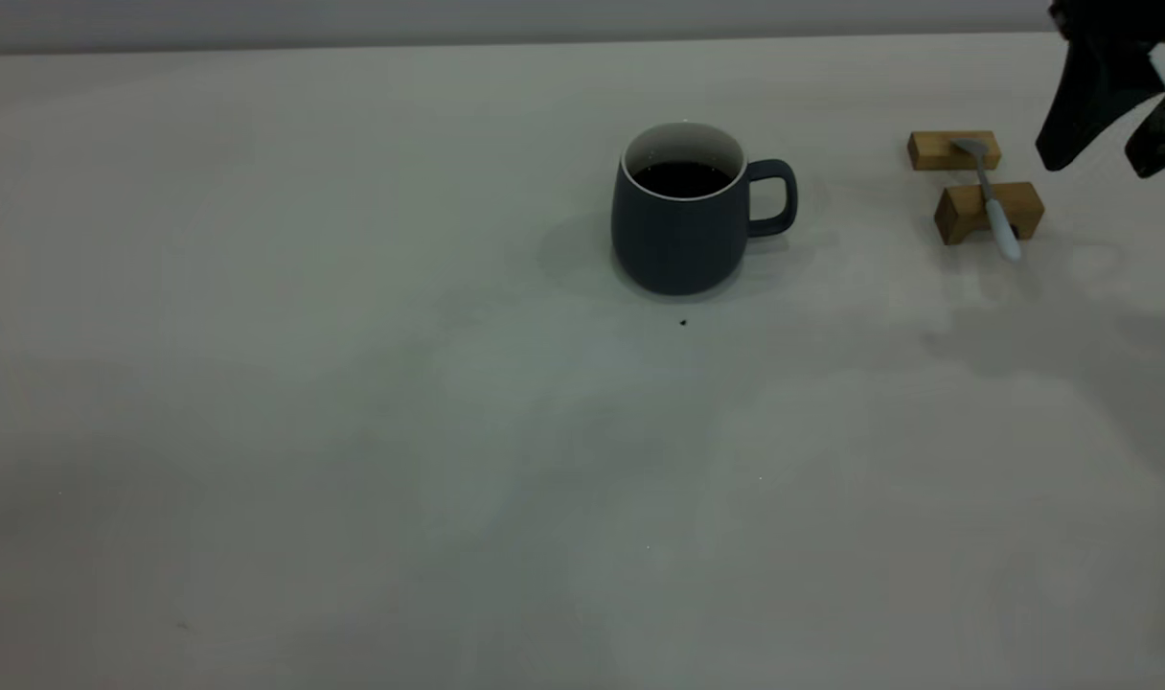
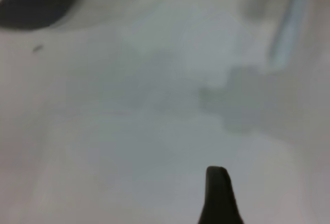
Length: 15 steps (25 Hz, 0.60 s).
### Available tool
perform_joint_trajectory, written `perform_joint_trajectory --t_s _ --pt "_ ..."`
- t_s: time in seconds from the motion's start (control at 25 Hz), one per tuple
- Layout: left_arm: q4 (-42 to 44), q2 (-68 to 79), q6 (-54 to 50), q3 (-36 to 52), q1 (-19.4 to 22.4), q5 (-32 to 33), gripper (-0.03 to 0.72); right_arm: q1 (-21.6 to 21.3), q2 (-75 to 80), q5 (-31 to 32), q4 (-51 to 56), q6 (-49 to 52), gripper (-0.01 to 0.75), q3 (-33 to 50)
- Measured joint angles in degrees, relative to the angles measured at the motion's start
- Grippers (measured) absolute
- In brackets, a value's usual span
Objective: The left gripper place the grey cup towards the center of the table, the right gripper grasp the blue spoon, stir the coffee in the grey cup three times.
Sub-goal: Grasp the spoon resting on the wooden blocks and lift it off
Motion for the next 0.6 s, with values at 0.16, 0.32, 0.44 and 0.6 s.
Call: perform_joint_trajectory --t_s 0.16,0.32,0.44,0.6 --pt "0.0 0.0 0.0 0.0 0.0 0.0 0.585 0.4 6.7 1.2 -6.2 5.2 0.580 -6.8" --pt "0.0 0.0 0.0 0.0 0.0 0.0 0.585 1.9 12.0 1.1 -8.8 6.1 0.580 -11.5" --pt "0.0 0.0 0.0 0.0 0.0 0.0 0.585 2.7 15.4 1.0 -8.9 6.3 0.580 -14.4" --pt "0.0 0.0 0.0 0.0 0.0 0.0 0.585 2.7 19.3 0.5 -9.0 6.3 0.580 -17.1"
